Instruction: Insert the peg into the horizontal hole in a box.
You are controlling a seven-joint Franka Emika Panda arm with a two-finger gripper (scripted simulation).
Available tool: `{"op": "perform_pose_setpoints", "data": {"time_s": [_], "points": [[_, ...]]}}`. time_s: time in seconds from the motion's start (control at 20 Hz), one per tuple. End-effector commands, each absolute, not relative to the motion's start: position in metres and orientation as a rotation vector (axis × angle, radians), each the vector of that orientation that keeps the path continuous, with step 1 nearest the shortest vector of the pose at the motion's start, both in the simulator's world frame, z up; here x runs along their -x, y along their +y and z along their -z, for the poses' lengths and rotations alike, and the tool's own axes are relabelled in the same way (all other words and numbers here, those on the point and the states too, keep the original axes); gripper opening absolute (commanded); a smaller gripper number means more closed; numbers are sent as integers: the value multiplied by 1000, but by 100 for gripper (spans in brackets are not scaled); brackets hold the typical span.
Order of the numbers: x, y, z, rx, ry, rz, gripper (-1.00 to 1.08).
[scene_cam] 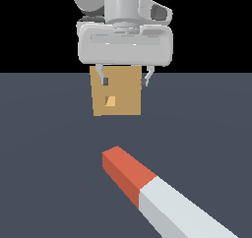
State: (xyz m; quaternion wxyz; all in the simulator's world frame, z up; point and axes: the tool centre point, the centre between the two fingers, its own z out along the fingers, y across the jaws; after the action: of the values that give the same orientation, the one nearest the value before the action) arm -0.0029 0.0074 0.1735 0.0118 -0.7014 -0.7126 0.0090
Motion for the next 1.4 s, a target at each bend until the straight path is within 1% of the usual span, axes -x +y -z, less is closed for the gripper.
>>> {"op": "perform_pose_setpoints", "data": {"time_s": [0.0, 0.35, 0.65, 1.35], "points": [[3, 7, -174, 2187, -2222, -28, 100], [3, 0, -170, 2163, -2246, -27, 100], [3, -17, -162, 2105, -2304, -25, 100], [-7, -89, -127, 1837, -2533, -16, 100]]}}
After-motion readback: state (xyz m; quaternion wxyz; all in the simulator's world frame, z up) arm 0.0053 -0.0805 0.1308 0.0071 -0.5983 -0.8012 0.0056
